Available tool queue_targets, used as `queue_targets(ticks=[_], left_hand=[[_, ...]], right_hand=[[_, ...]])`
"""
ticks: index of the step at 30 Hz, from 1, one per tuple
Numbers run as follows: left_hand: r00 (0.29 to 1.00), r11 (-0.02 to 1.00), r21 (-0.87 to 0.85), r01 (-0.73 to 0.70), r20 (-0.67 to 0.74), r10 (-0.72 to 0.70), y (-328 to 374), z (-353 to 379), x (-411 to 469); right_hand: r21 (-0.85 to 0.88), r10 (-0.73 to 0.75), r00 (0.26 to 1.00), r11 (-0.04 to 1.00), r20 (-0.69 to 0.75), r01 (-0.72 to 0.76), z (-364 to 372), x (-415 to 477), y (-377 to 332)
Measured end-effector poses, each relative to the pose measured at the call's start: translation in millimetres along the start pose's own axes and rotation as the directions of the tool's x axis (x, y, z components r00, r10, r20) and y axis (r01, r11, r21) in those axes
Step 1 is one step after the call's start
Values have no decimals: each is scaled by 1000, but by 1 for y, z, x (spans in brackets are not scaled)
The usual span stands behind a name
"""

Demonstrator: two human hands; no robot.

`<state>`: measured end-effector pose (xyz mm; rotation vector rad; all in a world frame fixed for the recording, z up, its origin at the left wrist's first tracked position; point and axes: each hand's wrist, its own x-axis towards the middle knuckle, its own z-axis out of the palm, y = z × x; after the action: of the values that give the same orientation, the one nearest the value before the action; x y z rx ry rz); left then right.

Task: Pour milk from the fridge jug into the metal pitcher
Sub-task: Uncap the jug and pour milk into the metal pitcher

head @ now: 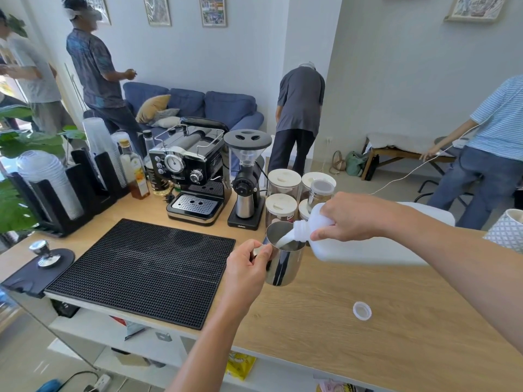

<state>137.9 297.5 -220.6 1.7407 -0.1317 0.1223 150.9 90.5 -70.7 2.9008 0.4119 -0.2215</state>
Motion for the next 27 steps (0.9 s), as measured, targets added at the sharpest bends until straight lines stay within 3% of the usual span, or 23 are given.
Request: queue_targets(ticks=[27], left_hand=[[1000,1000,1,4,-16,-4,2,3,-4]], right_hand=[[-23,-12,1000,1000,8,12,-1,1,1]])
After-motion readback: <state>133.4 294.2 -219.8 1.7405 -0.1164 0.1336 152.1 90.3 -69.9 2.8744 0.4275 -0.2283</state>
